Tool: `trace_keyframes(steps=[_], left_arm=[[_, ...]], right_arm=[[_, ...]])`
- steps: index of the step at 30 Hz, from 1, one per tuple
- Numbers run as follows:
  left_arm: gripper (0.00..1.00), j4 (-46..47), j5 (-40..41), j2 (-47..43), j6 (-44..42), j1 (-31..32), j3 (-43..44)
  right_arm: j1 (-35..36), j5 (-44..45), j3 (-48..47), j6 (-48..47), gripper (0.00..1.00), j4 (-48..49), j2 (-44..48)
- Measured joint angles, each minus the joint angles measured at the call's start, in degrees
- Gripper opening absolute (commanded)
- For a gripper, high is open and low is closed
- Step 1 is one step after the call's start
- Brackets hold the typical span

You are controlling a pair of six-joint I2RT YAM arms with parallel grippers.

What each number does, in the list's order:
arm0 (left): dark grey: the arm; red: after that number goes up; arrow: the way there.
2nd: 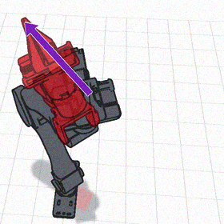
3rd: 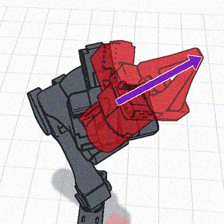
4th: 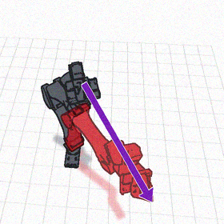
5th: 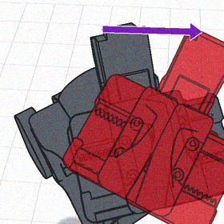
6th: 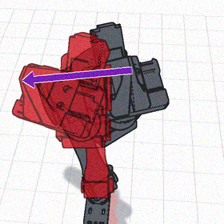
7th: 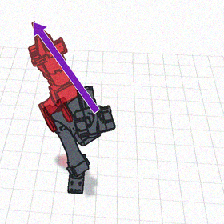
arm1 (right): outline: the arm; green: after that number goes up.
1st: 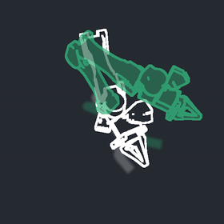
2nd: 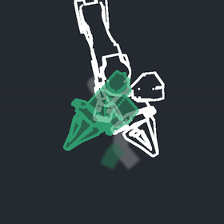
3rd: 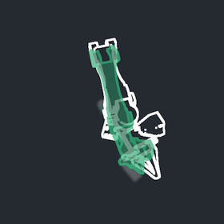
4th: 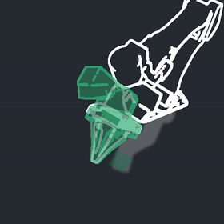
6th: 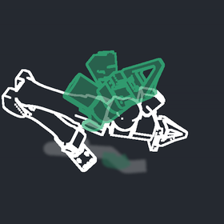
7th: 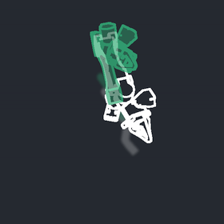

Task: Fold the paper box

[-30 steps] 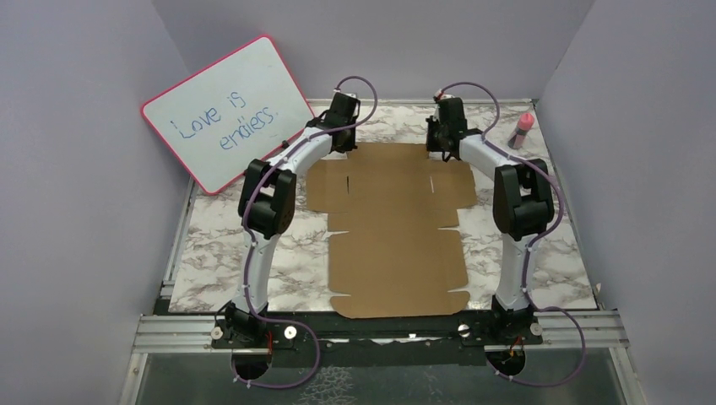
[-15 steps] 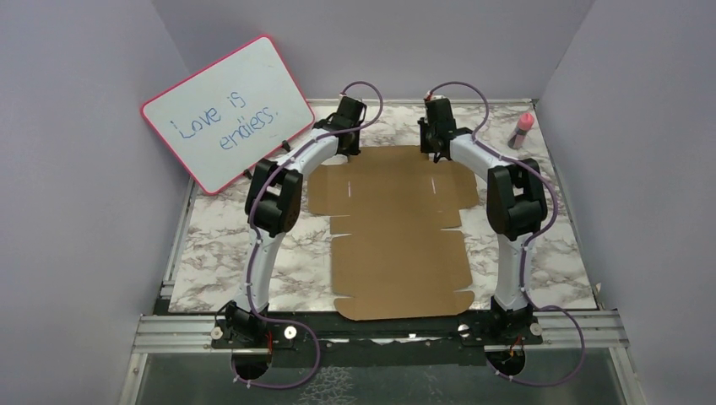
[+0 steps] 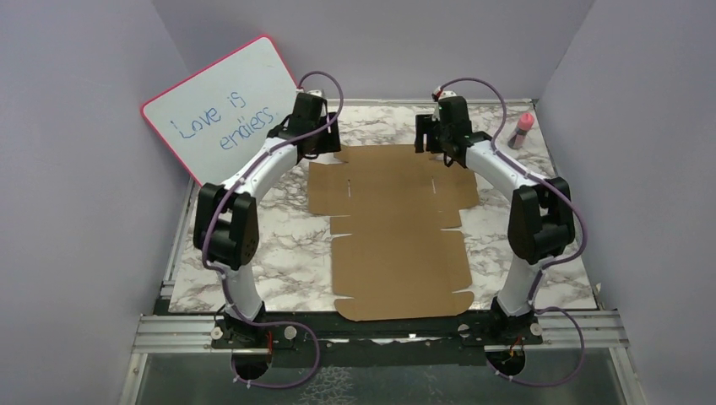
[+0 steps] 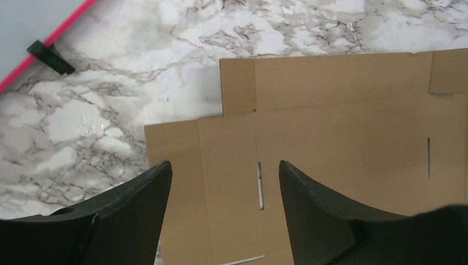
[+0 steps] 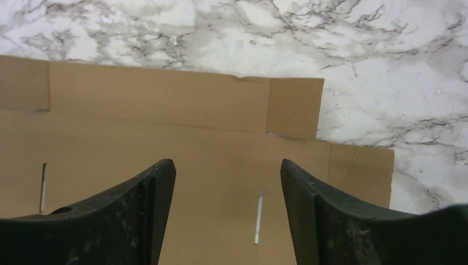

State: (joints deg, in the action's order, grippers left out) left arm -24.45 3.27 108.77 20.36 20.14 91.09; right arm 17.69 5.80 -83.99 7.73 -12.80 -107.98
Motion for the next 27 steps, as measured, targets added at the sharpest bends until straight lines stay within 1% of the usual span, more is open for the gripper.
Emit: trace_keyframes(steps=[4,8,11,12,14,17,20,22,27], left_arm=[[0.73,3.9,-2.5,-8.1,2.1,-1.0,-10.7],[0.73,7.4,-6.9,-15.7,5.2,-2.0,-23.7],[0.73,10.4,-10.6,-20.0,8.0,-2.5,-32.3],[0.73,11.2,-11.7,-20.4,8.7,-2.6,-33.3],[0.73,12.5,-13.7,-22.8,10.3,-3.0,-38.3],[0.73,17.6,-17.9,-25.2,13.9,-3.2,-45.2],[0.73,21.7,-21.0,-25.9,17.4,-3.1,-50.0],[0.73,23.6,-22.6,-25.8,19.1,-3.1,-51.6],[0.73,28.3,-25.5,-24.8,23.1,-3.1,-53.0]], right_arm=[[0.0,-5.0,5.6,1.4,0.77,1.1,3.9],[0.7,-11.6,12.3,4.2,0.78,3.0,7.0],[1.8,-17.0,17.9,6.4,0.78,5.7,9.2],[2.0,-19.0,19.8,7.3,0.78,6.8,9.9],[2.5,-22.7,23.3,9.0,0.78,9.4,11.0],[3.0,-28.1,27.9,11.8,0.78,13.7,11.8],[3.3,-32.3,32.0,14.6,0.78,17.8,11.9],[3.4,-34.4,34.2,16.0,0.78,19.8,11.9],[4.0,-37.5,37.2,18.6,0.78,24.2,11.3]])
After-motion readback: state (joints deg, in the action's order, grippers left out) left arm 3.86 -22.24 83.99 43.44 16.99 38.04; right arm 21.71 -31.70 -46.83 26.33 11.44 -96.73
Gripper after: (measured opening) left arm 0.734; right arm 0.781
